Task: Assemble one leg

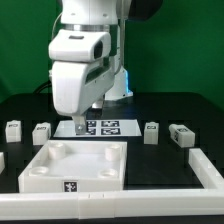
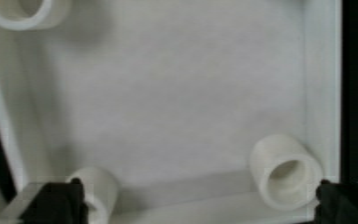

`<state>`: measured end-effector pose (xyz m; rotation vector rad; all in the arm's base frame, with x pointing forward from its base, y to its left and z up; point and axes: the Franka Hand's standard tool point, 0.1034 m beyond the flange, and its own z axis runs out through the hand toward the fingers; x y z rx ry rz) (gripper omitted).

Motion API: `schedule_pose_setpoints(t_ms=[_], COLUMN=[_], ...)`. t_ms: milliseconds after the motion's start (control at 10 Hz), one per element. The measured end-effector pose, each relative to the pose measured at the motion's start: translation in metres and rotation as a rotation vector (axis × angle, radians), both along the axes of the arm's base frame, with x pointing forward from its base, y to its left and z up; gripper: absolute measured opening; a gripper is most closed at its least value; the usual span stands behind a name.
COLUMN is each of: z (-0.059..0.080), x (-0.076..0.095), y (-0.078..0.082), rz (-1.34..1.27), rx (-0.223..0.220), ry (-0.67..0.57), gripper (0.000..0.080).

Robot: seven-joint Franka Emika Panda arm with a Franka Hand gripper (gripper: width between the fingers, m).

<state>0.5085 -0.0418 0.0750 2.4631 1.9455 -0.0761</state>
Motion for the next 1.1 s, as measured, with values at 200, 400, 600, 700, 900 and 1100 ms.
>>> schedule_pose_setpoints(t_ms=[200,400,600,700,900,1100], z=[-0.016,-0.033,-0.058,-0.064,-0.063,-0.062], x=[-0.03,-0.041,-0.053,-0.055,-0.053,-0.053], y=[-0.004,-0.016,-0.019,-0.019,-0.019,-0.019], rz=[0.05,0.061,0.054,0.052,0.049,0.038], rx=[0.01,0.019,0.029,0.031,0.03,0.029], ry=[0.042,0.067,0.096,0.108,0.109,0.116], gripper=[0.065,0.065,0.065,0.065,0.065,0.0559])
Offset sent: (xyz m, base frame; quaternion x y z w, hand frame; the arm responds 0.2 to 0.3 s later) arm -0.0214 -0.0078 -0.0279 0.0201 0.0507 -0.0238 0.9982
